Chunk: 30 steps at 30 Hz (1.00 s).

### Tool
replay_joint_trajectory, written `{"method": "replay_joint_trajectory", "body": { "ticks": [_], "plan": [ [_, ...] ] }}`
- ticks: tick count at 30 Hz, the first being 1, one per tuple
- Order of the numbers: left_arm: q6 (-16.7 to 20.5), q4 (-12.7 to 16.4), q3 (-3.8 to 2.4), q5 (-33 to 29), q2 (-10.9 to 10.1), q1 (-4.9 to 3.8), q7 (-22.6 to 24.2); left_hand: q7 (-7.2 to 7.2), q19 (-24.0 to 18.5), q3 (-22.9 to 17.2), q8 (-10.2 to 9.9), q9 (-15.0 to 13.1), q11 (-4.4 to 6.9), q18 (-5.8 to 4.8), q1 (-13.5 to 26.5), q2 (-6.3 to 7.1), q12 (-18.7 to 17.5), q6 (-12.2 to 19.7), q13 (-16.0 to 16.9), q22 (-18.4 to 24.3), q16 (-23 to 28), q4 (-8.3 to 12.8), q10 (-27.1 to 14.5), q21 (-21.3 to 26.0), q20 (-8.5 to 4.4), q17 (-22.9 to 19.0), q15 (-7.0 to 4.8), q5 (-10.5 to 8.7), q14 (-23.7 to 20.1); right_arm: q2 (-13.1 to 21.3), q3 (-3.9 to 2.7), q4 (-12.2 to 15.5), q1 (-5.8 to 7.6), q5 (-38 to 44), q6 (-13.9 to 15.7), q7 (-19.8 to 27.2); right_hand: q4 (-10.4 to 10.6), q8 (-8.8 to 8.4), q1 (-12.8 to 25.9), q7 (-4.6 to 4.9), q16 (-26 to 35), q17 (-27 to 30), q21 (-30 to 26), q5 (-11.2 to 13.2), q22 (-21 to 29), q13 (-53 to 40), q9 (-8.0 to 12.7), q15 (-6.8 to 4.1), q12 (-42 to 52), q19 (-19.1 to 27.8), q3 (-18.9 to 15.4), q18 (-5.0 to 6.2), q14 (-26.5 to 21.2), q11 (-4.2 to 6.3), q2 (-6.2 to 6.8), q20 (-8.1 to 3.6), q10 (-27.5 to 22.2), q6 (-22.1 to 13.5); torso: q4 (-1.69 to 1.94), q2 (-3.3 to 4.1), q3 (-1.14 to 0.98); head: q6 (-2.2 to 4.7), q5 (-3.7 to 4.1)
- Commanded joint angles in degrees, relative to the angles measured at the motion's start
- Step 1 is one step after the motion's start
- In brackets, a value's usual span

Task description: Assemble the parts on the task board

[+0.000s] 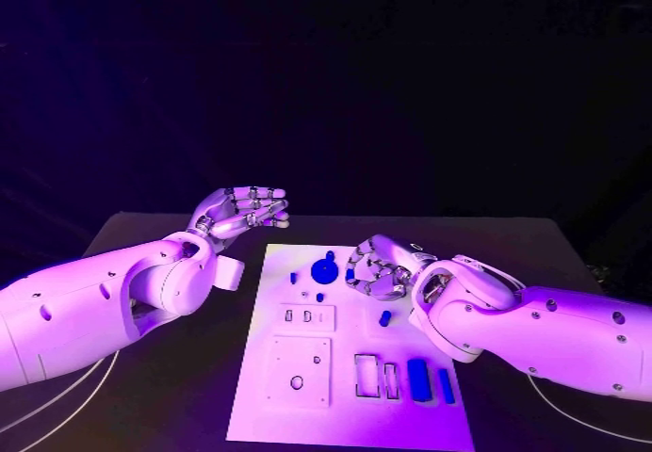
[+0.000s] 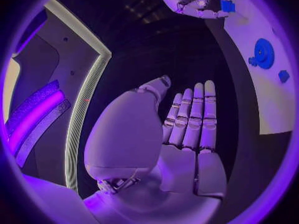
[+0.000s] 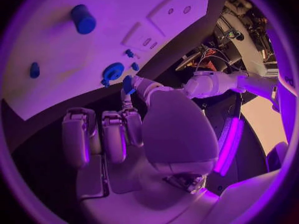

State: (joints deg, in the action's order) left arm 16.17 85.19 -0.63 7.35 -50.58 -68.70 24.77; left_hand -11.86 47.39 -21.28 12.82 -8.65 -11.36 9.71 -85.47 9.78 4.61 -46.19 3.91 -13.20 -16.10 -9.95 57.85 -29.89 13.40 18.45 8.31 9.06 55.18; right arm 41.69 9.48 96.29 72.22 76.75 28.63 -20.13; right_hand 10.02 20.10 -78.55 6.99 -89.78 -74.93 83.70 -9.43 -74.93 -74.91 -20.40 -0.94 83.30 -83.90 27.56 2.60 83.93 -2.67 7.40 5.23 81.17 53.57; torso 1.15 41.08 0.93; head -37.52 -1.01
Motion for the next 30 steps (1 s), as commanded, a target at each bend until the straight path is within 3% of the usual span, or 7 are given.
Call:
{"method": "replay_joint_trajectory", "body": {
  "ticks": [1, 13, 17, 30],
  "plan": [
    [-0.9, 0.0, -0.04, -0.2, 0.2, -0.04, 0.2, -2.81, 0.0, -0.1, 0.2, 0.0, 0.24, 0.64, 0.0, -0.65, 0.1, -0.1, 0.0, -0.1, 0.2, 0.4, -0.1, -0.2, 0.01, 0.1, -0.28, -0.18, 0.0, -1.6, 0.17, 0.2, -0.66, 4.1, -1.1, -3.6, -0.2, 1.36, 0.4, -0.10, -0.2, -15.1, -0.1, -0.3, -10.2, -5.5, -0.8, -0.35, -0.3, -2.1, 0.3, -0.87, 6.1, 0.15, 0.05, -0.35, -0.4, 0.3, 0.08, 0.01, -0.01, -0.04, -0.24],
    [-1.1, -0.1, -0.04, -0.2, 0.5, -0.04, 0.1, -2.79, -0.1, -0.1, 0.3, -0.1, 0.26, 0.64, 0.1, -0.65, 0.2, -0.1, 0.0, -0.1, 0.2, 0.5, -0.1, -0.3, 0.01, 0.1, -0.29, -0.20, 0.0, -7.0, 0.69, -2.7, -3.47, 7.5, -4.4, -6.5, -0.4, 1.52, 0.4, -0.10, -0.2, -15.1, -0.4, -0.3, -10.0, -5.3, -0.8, -0.36, -0.5, -1.9, 0.4, -0.80, 6.1, 0.15, 0.15, -0.35, -0.6, 0.3, 0.19, 0.04, -0.05, -0.51, -0.46],
    [-1.1, -0.2, -0.04, -0.2, 0.4, -0.04, -0.1, -2.79, -0.1, -0.1, 0.3, -0.1, 0.26, 0.63, 0.1, -0.65, 0.2, -0.1, 0.0, -0.1, 0.2, 0.4, -0.1, -0.3, 0.01, 0.1, -0.29, -0.20, 0.0, -8.0, 0.80, -3.3, -4.19, 9.0, -4.7, -6.8, -0.4, 1.61, 0.5, -0.10, -0.2, -15.1, -0.4, -0.2, -10.0, -5.4, -0.8, -0.36, -0.4, -1.9, 0.4, -0.80, 6.1, 0.14, 0.20, -0.36, -0.5, 0.3, -0.02, 0.04, -0.11, -0.59, -0.61],
    [-1.3, -0.3, -0.04, -0.2, 0.5, -0.04, -0.1, -2.79, -0.1, -0.1, 0.3, -0.1, 0.26, 0.63, 0.1, -0.65, 0.2, -0.1, 0.0, -0.1, 0.2, 0.4, -0.1, -0.3, 0.01, 0.1, -0.29, -0.20, 0.0, -9.8, 0.93, -3.5, -5.82, 12.0, -4.0, -6.8, -0.5, 1.75, 0.8, -0.09, -0.2, -15.1, -0.4, -0.2, -10.0, -5.4, -0.9, -0.35, -0.4, -1.9, 0.4, -0.80, 6.1, 0.14, 0.38, -0.36, -0.5, 0.3, -0.03, 0.09, -0.12, -0.95, -1.00]
  ]
}}
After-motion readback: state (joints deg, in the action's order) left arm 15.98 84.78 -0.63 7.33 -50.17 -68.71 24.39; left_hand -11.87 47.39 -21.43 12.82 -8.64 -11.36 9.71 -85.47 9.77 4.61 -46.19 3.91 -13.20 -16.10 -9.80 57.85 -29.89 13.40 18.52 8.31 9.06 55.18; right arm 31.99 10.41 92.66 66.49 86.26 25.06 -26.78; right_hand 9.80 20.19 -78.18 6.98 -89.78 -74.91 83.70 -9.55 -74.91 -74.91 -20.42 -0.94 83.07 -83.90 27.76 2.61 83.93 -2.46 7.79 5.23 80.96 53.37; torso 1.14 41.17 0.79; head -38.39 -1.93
